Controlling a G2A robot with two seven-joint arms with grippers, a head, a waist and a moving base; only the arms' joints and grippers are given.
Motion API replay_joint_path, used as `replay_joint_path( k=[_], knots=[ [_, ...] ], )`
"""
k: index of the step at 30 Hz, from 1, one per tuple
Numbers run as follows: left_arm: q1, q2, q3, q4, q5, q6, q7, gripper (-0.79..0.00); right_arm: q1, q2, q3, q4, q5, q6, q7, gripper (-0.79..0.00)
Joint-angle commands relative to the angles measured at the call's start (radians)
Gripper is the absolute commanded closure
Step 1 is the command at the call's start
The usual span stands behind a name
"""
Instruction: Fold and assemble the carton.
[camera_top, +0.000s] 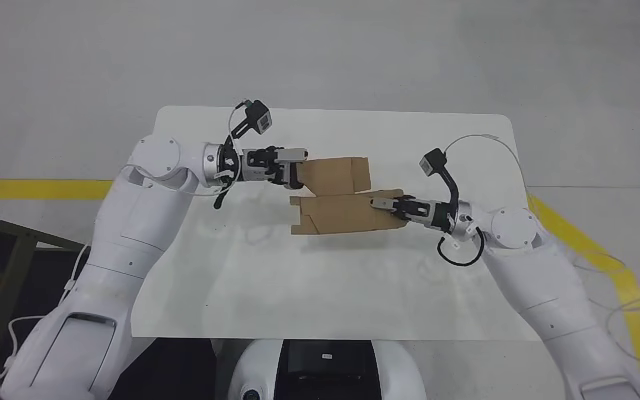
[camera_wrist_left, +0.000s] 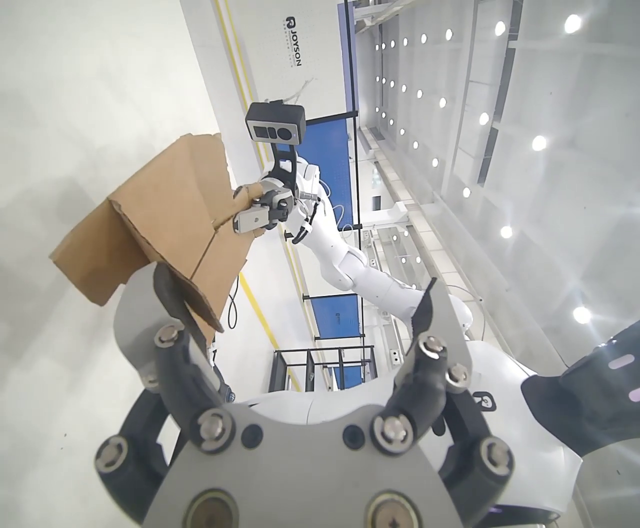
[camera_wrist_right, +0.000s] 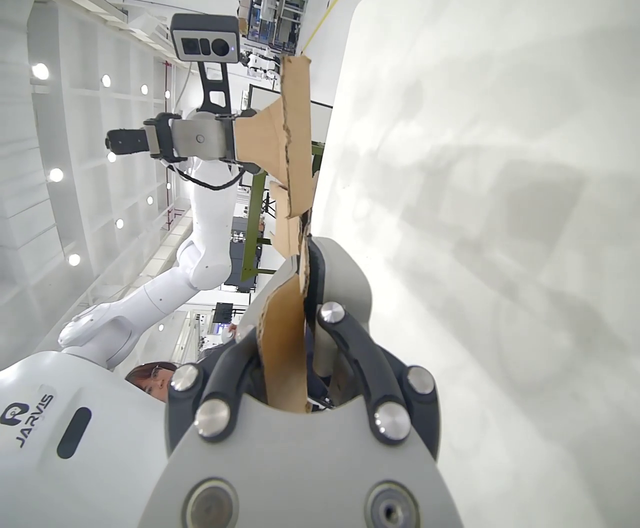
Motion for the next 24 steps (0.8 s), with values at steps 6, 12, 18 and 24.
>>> replay_joint_path(
  k=[6,12,18,24],
  knots=[
    [-0.007,-0.004,0.007,0.021,0.003,-0.003,0.014,-0.785,-0.009,-0.001,0.013,-0.012,0.008,0.002,0.006,0.000],
    [-0.010,-0.005,0.011,0.025,0.012,-0.003,0.015,-0.785,-0.015,-0.003,0.019,-0.019,0.007,0.004,0.007,0.000],
    [-0.010,-0.005,0.012,0.025,0.023,-0.005,0.016,-0.785,-0.016,-0.005,0.023,-0.022,0.003,0.006,0.009,0.000],
    [-0.009,-0.005,0.015,0.029,0.033,-0.001,0.017,-0.631,-0.017,-0.007,0.026,-0.023,-0.002,0.010,0.011,0.000]
  ],
)
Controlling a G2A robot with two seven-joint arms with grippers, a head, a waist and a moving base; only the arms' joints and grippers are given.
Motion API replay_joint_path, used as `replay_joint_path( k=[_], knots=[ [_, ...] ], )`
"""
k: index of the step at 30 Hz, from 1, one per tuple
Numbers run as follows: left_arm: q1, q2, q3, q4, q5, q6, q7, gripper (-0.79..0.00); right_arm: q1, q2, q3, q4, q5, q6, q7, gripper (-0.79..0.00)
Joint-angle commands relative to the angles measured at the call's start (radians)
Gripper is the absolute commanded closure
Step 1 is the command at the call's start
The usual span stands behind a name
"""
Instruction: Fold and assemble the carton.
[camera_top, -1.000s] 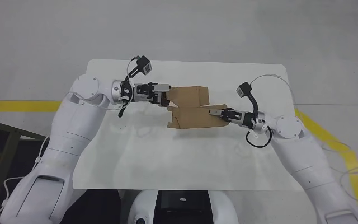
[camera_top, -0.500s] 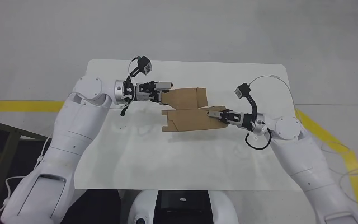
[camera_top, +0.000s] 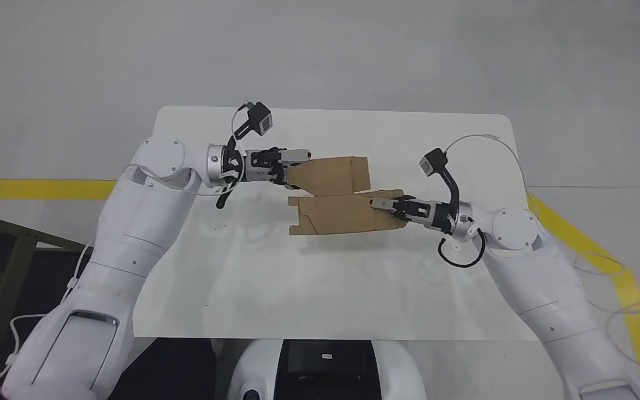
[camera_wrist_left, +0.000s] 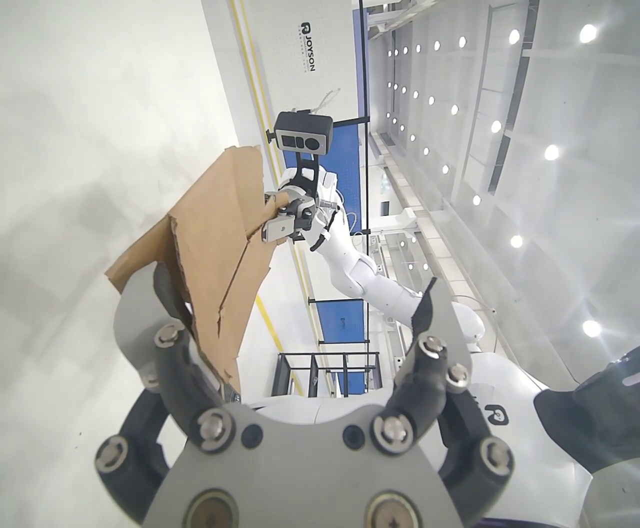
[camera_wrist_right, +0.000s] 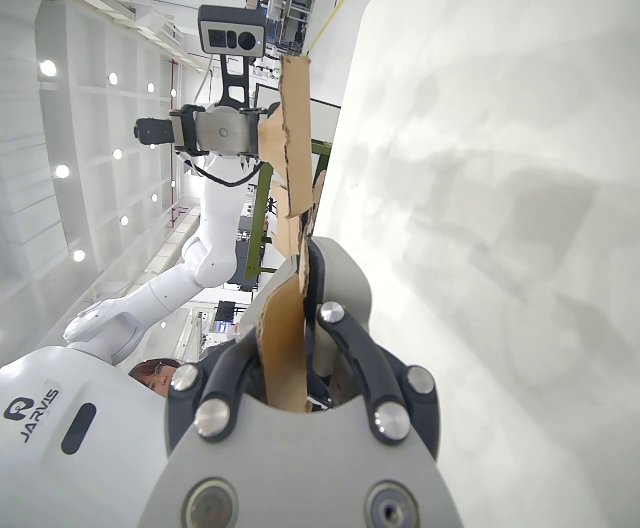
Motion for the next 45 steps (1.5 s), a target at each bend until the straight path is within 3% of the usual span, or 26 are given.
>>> replay_joint_path(
  k=[1,10,13,15,25,29,33,38,39,40,41,45],
  knots=[
    [0.000,0.000,0.000,0.003,0.001,0.002,0.000,-0.613,0.000,-0.001,0.001,0.000,-0.002,0.000,0.001,0.000],
    [-0.002,0.002,0.009,0.006,0.062,0.009,0.024,-0.539,-0.002,-0.003,0.007,-0.001,-0.010,0.002,0.003,0.000],
    [0.000,0.003,0.012,0.005,0.083,0.015,0.032,-0.471,-0.003,-0.004,0.008,-0.002,-0.013,0.004,0.003,0.000],
    [-0.001,0.004,0.014,0.006,0.101,0.020,0.041,-0.385,-0.004,-0.005,0.009,-0.003,-0.015,0.004,0.003,0.000],
    [0.000,0.004,0.027,0.001,0.148,0.033,0.056,-0.274,-0.006,-0.007,0.014,-0.007,-0.028,0.008,0.003,0.000],
    [0.000,0.005,0.027,0.001,0.153,0.035,0.057,-0.163,-0.007,-0.008,0.017,-0.007,-0.030,0.013,0.000,0.000],
    [0.002,0.005,0.025,-0.003,0.154,0.033,0.059,0.000,-0.008,-0.009,0.019,-0.008,-0.031,0.015,-0.002,0.000],
    [0.004,0.006,0.024,-0.006,0.155,0.034,0.059,0.000,-0.010,-0.011,0.022,-0.009,-0.030,0.017,-0.003,0.000],
    [0.004,0.006,0.024,-0.006,0.155,0.034,0.059,0.000,-0.010,-0.011,0.022,-0.009,-0.031,0.018,-0.001,-0.206],
    [0.004,0.006,0.024,-0.006,0.155,0.034,0.060,0.000,-0.010,-0.011,0.022,-0.009,-0.033,0.018,0.000,-0.656],
    [0.005,0.006,0.023,-0.007,0.154,0.033,0.060,0.000,-0.010,-0.011,0.024,-0.007,-0.038,0.018,0.001,-0.785],
    [0.007,0.007,0.015,-0.010,0.131,0.036,0.051,0.000,-0.014,-0.007,0.066,0.017,-0.044,0.007,-0.065,-0.785]
  ],
)
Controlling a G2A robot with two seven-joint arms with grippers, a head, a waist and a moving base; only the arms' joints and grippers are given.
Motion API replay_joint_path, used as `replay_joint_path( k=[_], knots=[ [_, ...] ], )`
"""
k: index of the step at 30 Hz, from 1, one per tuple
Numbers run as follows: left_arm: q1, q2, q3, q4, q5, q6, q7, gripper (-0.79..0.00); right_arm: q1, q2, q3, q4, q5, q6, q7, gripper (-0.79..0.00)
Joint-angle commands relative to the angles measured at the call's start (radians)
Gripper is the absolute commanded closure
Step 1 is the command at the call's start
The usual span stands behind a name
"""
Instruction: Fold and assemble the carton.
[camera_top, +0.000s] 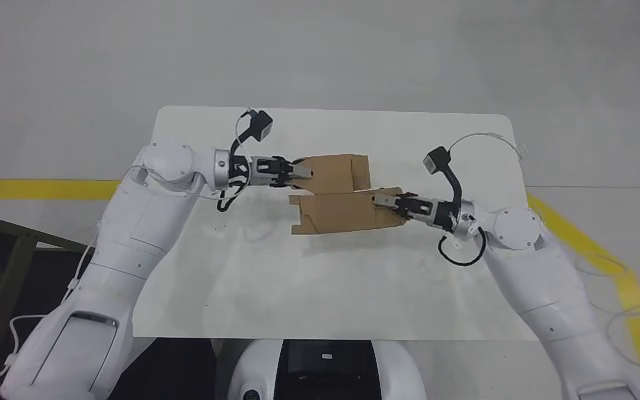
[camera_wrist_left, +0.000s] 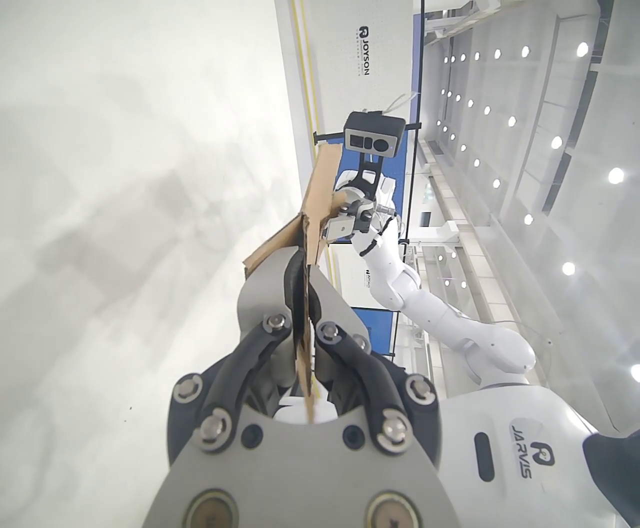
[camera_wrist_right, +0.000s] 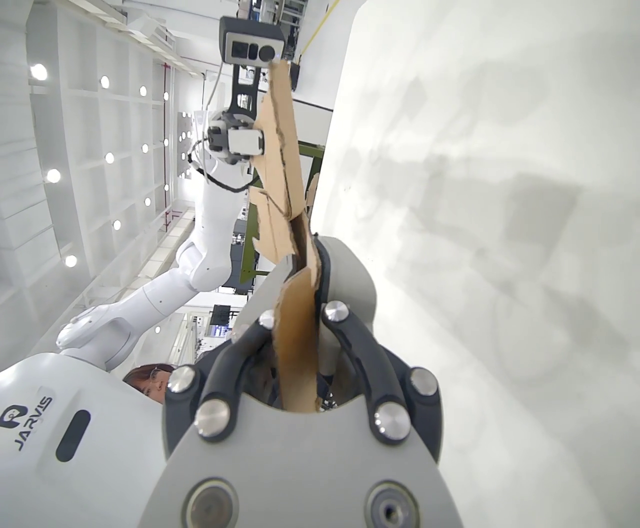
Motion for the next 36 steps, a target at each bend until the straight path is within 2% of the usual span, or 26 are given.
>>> replay_joint_path(
  k=[1,6,11,15,26,36],
  knots=[
    [0.000,0.001,-0.003,-0.003,-0.003,0.002,-0.004,0.000,-0.004,0.003,0.024,0.008,-0.031,-0.016,-0.059,-0.785],
    [0.006,0.003,-0.008,-0.019,-0.009,0.007,-0.007,0.000,-0.042,0.006,0.069,-0.033,-0.027,-0.108,-0.148,-0.785],
    [0.011,0.003,-0.004,-0.034,-0.003,0.010,-0.004,0.000,-0.084,0.006,0.084,-0.110,0.057,-0.198,-0.106,-0.785],
    [0.012,0.002,-0.001,-0.039,-0.004,0.012,-0.007,0.000,-0.089,0.000,0.059,-0.134,0.127,-0.217,-0.044,-0.785],
    [0.016,0.000,0.009,-0.066,-0.048,0.006,-0.071,0.000,0.015,-0.046,-0.082,-0.009,0.219,-0.235,0.050,-0.785],
    [0.013,-0.003,0.021,-0.076,-0.080,-0.004,-0.123,0.000,0.075,-0.073,-0.136,0.079,0.259,-0.234,0.121,-0.785]
  ],
)
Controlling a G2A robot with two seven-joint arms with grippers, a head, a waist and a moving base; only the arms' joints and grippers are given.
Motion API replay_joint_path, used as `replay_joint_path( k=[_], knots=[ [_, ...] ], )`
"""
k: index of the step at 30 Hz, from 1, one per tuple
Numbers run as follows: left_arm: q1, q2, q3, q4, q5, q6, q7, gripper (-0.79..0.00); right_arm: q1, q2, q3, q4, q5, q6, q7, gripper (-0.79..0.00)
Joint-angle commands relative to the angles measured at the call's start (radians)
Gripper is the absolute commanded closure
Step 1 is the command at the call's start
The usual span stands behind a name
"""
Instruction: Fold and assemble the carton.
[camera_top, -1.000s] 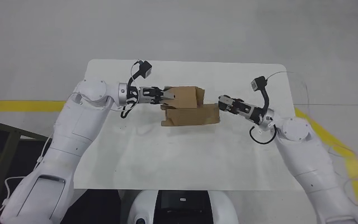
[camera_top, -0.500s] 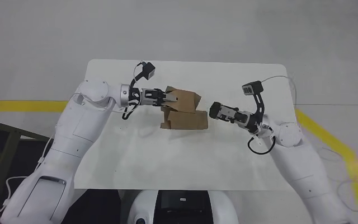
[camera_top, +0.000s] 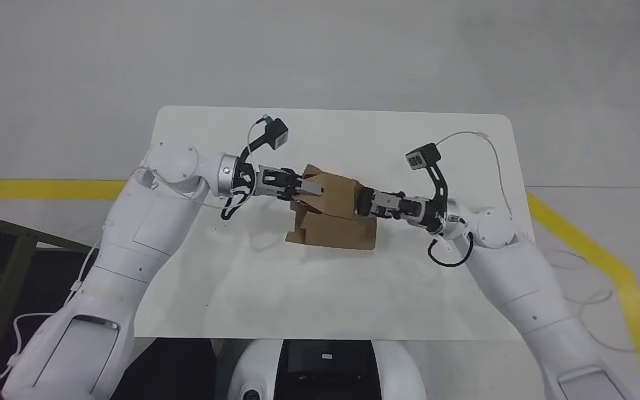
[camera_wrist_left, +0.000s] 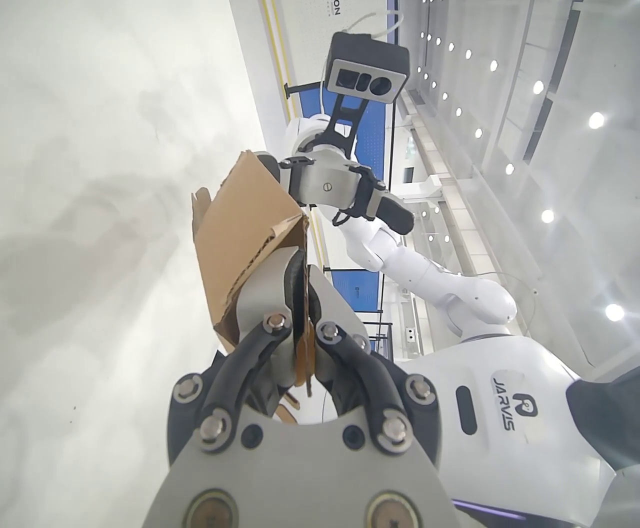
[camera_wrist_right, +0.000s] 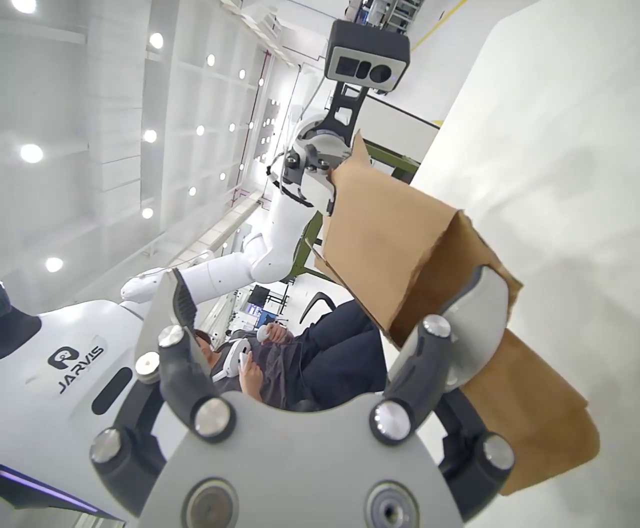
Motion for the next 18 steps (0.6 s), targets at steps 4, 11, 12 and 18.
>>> replay_joint_path(
  k=[4,11,12,18],
  knots=[
    [-0.003,-0.001,0.003,0.001,-0.009,-0.003,-0.008,0.000,0.010,-0.009,-0.011,0.020,0.041,0.007,0.037,-0.785],
    [-0.005,-0.002,0.004,0.007,-0.014,-0.004,-0.007,0.000,0.018,-0.023,-0.019,0.046,0.136,0.025,0.099,-0.785],
    [-0.005,-0.002,0.004,0.009,-0.014,-0.005,-0.006,0.000,0.019,-0.025,-0.017,0.051,0.152,0.027,0.109,-0.785],
    [-0.004,-0.002,0.005,0.018,-0.013,-0.006,-0.005,0.000,0.025,-0.031,0.000,0.066,0.227,0.051,0.163,-0.785]
  ],
)
